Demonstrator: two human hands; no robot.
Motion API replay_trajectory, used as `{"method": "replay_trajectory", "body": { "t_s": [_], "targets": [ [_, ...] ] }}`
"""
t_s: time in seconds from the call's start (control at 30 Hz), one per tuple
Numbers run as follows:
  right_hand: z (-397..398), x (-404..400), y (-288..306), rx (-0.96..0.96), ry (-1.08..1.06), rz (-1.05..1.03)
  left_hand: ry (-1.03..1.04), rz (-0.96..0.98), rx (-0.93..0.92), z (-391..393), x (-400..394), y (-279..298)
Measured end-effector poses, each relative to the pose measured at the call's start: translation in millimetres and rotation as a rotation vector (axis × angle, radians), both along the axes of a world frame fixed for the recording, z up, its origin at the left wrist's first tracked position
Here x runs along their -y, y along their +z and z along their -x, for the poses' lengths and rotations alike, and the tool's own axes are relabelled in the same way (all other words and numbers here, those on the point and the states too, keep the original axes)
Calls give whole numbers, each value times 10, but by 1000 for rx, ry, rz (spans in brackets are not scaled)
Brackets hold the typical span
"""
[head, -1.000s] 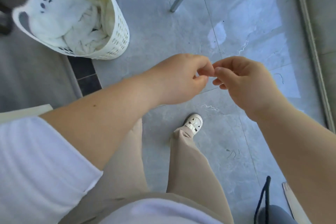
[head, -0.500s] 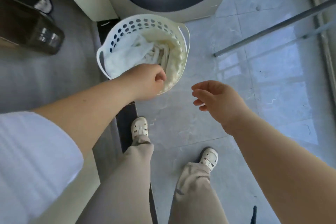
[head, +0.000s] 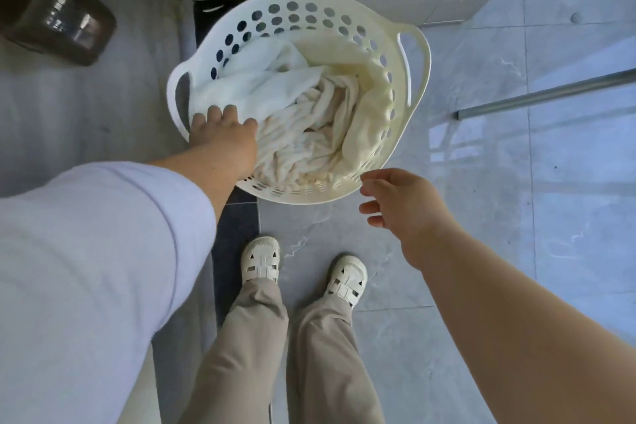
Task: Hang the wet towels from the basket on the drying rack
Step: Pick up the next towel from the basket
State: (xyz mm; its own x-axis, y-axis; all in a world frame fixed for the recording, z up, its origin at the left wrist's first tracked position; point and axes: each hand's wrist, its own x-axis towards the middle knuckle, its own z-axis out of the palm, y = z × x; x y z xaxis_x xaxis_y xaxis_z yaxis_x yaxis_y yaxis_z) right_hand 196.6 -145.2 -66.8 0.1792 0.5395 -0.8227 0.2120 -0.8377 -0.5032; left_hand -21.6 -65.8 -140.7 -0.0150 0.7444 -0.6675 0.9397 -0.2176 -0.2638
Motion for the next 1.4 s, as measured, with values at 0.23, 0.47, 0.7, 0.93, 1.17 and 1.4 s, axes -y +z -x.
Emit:
{"method": "replay_trajectory", "body": {
  "t_s": [0.23, 0.47, 0.7, 0.93, 1.17, 1.4],
  "targets": [
    [134, -23, -399, 4, 39, 19, -77, -111, -221, 204, -233, -383],
    [187, -119, -386, 22, 45, 6, 81, -239, 56, 168, -227, -211],
    [308, -309, 282, -11, 49, -70, 871, -434, 812, 28, -372, 842],
    [393, -491, 1291, 18, 73, -211, 833, -541, 1079, -171, -468, 2108],
    [478, -707, 2490, 33, 143, -378, 639, -662, 1319, -275, -455, 3669],
    [756, -908, 3675, 0, 195, -714, 458, -616, 1578, -305, -302, 4960]
  ]
}}
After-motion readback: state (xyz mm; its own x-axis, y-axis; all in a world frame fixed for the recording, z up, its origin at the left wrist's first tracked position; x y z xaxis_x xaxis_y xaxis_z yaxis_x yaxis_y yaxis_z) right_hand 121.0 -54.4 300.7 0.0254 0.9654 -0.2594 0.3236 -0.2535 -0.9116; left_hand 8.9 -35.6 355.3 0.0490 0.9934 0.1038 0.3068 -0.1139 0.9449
